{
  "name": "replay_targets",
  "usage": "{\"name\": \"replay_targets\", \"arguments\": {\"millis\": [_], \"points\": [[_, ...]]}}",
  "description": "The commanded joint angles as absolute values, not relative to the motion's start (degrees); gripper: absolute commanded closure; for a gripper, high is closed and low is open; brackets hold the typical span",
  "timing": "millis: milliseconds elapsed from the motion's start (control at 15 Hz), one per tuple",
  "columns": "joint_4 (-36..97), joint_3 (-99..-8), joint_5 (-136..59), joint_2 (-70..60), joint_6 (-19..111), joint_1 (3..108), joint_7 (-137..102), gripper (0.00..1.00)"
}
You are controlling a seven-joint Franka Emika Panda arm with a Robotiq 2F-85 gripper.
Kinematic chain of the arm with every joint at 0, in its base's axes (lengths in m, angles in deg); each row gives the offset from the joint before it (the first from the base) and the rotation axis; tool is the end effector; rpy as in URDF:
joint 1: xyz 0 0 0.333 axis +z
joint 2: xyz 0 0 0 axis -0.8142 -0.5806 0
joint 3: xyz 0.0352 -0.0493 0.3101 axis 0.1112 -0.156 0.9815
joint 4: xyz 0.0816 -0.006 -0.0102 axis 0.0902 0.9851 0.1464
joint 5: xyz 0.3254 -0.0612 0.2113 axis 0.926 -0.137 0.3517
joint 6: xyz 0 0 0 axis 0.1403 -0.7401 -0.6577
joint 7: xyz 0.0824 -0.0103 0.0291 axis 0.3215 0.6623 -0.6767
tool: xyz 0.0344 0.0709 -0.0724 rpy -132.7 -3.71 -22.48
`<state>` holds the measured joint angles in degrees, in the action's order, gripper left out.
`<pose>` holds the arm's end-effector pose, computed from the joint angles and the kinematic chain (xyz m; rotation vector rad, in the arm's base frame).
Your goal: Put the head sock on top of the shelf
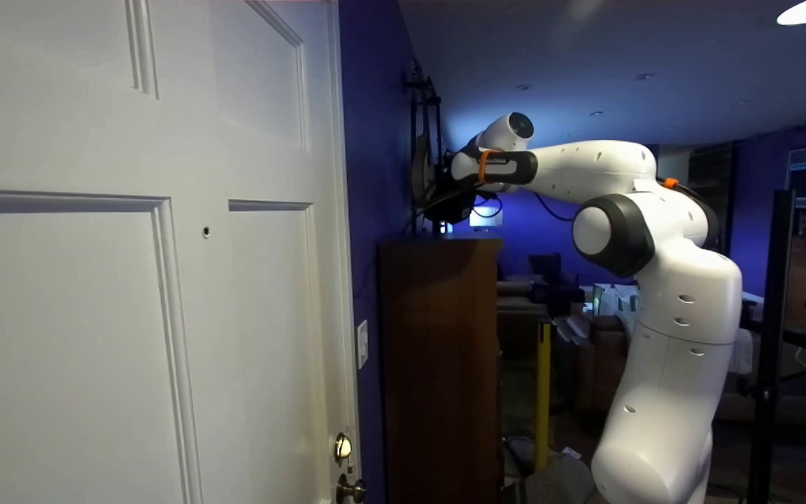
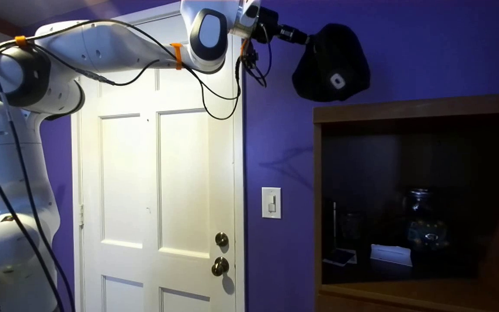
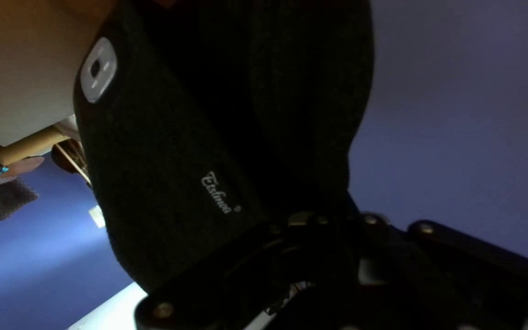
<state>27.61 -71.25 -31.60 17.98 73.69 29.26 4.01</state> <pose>0.3522 -0.4101 0.8486 1.8184 -1.4495 1.9016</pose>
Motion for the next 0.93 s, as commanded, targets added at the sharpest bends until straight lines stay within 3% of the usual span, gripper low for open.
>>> {"name": "replay_targets", "arguments": {"millis": [0, 467, 533, 600, 867], "points": [[24.3, -72.5, -30.0, 13.2, 77.0, 28.7, 5.2, 0.99], [24.0, -75.3, -31.7, 8.4, 75.1, 26.9, 6.3, 0.99], [23.7, -75.6, -31.9, 8.0, 74.9, 26.8, 6.4, 0.7], [23.7, -75.8, -31.7, 7.8, 74.5, 26.8, 6.6, 0.68], [22.5, -75.8, -32.6, 9.0, 67.0, 27.2, 8.3, 0.42]]}}
